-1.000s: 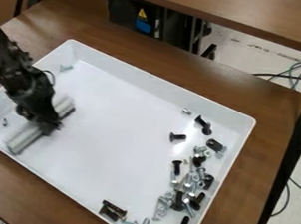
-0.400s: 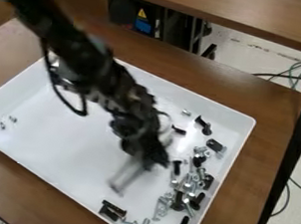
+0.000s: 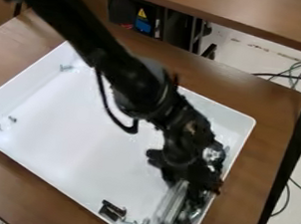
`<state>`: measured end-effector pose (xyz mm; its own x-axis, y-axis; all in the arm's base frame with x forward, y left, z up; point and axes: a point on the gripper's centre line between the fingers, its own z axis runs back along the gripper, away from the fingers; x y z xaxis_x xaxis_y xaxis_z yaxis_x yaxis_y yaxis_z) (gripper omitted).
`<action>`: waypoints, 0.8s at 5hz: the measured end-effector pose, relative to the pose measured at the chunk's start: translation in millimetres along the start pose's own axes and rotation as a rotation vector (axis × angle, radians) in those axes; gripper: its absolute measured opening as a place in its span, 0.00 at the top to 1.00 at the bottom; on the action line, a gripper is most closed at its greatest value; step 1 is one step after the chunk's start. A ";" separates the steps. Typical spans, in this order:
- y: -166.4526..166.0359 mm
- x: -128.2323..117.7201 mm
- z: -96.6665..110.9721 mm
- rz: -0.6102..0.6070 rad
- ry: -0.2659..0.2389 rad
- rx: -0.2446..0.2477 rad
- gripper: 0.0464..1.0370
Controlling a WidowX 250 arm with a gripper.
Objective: Sweep into pile
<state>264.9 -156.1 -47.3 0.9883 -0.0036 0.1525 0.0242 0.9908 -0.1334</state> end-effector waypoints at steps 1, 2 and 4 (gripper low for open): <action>20.6 6.9 12.3 0.052 -0.026 0.022 0.69; 54.4 16.0 20.8 0.129 -0.034 0.047 0.69; 120.1 36.0 44.0 0.229 -0.067 0.104 0.69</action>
<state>296.8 -31.2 -14.8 0.9541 0.2278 0.1947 -0.2179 0.9734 -0.0709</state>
